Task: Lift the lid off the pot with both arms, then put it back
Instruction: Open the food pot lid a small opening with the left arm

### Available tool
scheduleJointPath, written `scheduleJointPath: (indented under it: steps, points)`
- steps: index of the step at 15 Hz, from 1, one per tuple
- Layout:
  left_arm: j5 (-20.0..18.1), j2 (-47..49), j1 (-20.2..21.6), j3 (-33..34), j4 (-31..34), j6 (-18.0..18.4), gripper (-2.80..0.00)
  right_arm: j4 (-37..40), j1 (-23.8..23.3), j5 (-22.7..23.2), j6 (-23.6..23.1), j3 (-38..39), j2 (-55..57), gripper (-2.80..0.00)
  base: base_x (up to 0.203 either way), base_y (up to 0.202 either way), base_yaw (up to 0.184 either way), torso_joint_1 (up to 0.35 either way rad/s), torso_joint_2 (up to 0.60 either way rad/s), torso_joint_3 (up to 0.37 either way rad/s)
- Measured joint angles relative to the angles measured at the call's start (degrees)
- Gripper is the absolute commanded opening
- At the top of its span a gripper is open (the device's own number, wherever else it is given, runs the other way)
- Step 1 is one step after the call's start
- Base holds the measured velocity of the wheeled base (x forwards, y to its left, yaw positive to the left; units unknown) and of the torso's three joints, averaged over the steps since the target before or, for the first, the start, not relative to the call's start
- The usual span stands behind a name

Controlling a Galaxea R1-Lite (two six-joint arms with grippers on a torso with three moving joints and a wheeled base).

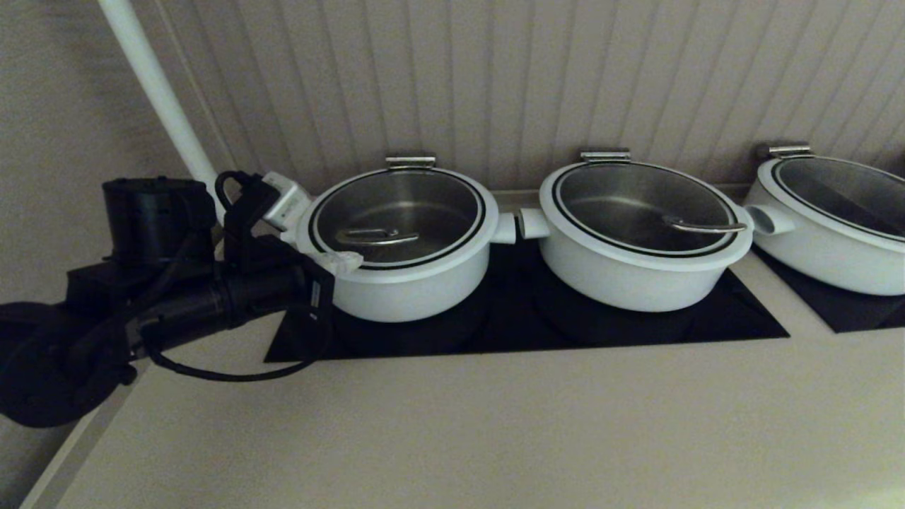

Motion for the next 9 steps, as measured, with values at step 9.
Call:
scheduleJointPath:
  steps: [9]
  points:
    - [1.24, 2.42, -2.50, -2.26, -0.10, -1.93, -2.80, 0.00, 0.00, 0.04, 0.02, 0.00, 0.00, -2.80, 0.000, 0.000, 0.000, 0.000, 0.00, 0.000]
